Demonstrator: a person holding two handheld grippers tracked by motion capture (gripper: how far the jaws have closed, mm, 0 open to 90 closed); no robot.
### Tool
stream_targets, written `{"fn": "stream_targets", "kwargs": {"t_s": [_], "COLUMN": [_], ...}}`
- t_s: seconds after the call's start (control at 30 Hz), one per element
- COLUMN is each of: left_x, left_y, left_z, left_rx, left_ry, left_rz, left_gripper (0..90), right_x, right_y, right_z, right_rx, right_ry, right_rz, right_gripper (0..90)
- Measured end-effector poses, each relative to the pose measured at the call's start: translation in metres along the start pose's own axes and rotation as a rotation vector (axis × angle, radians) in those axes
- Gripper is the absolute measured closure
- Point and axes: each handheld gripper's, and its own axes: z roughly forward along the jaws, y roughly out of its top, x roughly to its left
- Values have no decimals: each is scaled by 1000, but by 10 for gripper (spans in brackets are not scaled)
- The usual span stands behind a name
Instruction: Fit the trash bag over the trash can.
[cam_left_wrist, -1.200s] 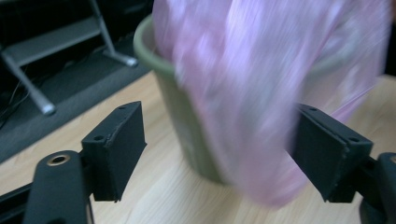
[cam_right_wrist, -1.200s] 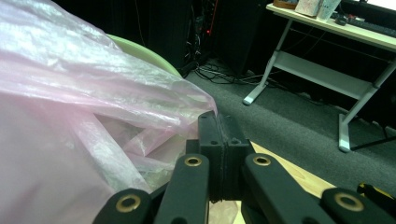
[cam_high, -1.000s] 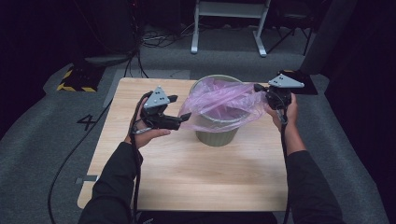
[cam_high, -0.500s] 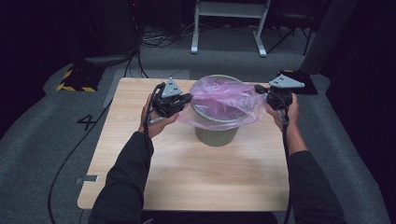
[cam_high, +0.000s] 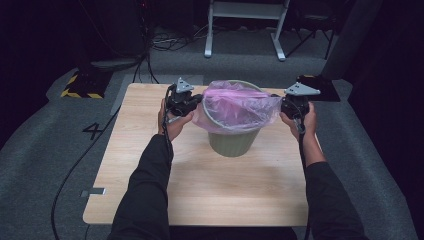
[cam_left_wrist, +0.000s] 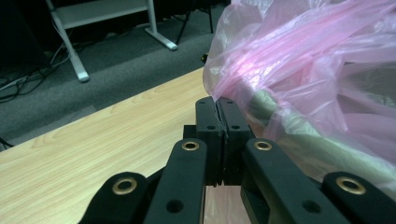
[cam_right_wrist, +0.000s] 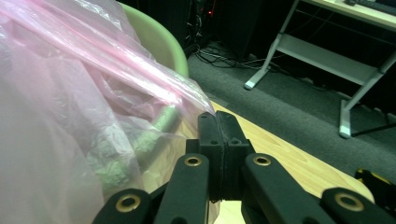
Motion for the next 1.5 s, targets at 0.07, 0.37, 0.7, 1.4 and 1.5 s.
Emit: {"fn": "stream_targets", "kwargs": {"t_s": [0.07,0.37,0.7,1.4,1.5], "left_x": [0,-3,-11,-9,-7], "left_y": [0,-5,-19,-9,-10], "left_z": [3,0,-33,-51,-43], "left_rx": [3,-1,13,-63,-60], "left_ry": [-8,-50,-94,-70,-61], "left_rz": [-6,-2,108,110,73], "left_gripper": [885,890,888,861,853], "right_x": [0,0,14,12,11], "right_y": [-1,-11,-18,2,4], "right_z": [1,0,-22,-38,-32], "right_rx": [0,-20,-25,-124,-113], "right_ry": [13,112,211,165,162], "right_rz": [3,57,-1,-26,-1], "right_gripper": [900,900,900,900,878]}}
